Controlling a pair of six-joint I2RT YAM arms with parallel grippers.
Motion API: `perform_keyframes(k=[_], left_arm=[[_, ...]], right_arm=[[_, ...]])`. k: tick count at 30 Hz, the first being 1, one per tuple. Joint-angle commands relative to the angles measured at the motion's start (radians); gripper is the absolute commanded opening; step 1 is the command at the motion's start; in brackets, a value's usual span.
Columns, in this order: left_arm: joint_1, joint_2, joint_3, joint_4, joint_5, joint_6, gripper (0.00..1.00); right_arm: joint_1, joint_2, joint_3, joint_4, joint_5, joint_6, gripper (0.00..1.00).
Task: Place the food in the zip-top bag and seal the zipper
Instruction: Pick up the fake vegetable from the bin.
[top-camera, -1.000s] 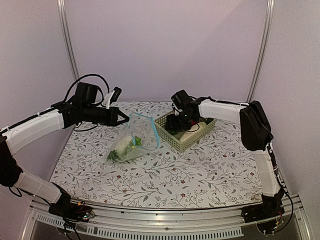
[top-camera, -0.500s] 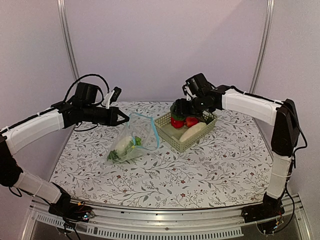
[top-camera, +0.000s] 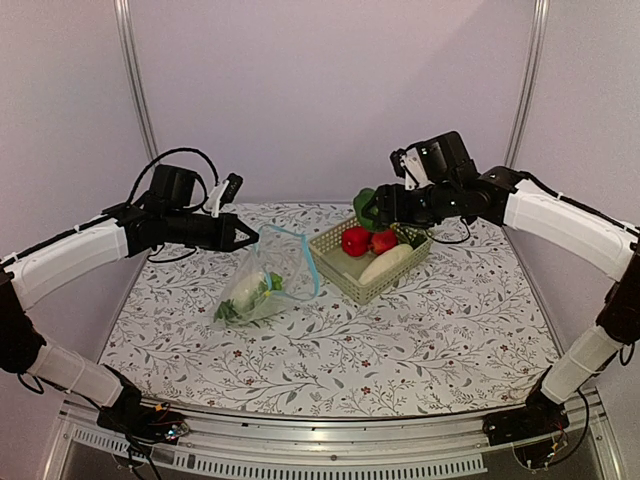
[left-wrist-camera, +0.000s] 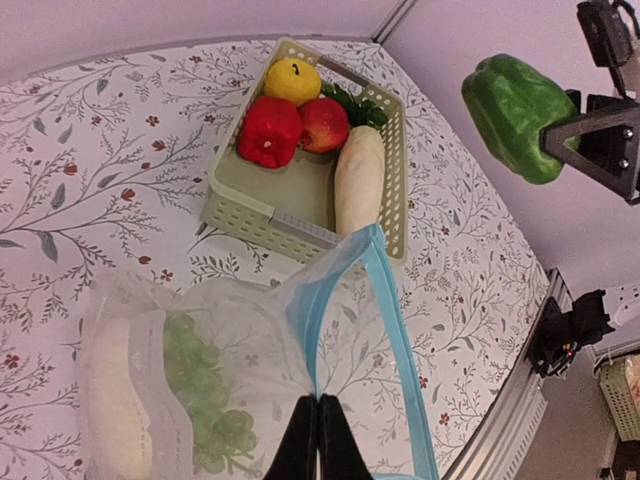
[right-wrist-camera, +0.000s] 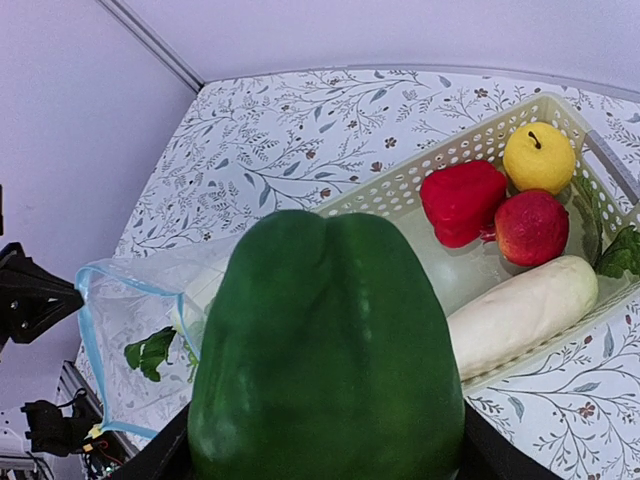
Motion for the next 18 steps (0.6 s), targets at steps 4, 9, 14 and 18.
perform_keyframes(k=[4, 9, 14, 18], left_arm=[[-0.011, -0.003, -0.006, 0.033, 0.015, 0.0, 0.0], [-0.023, 0.002, -0.006, 0.035, 0.019, 0.003, 0.0], [-0.035, 0.0, -0.006, 0.035, 0.016, 0.009, 0.0], [-0.038, 0.002, -0.006, 0.035, 0.016, 0.008, 0.0]], right_arm=[[0.071, -0.092, -0.023, -0.009, -0.102, -0.024, 0.68], [0.13, -0.076, 0.005, -0.007, -0.164, -0.046, 0.68], [0.168, -0.034, 0.029, -0.006, -0.232, -0.062, 0.68], [0.191, 0.002, 0.04, -0.006, -0.256, -0.056, 0.68]])
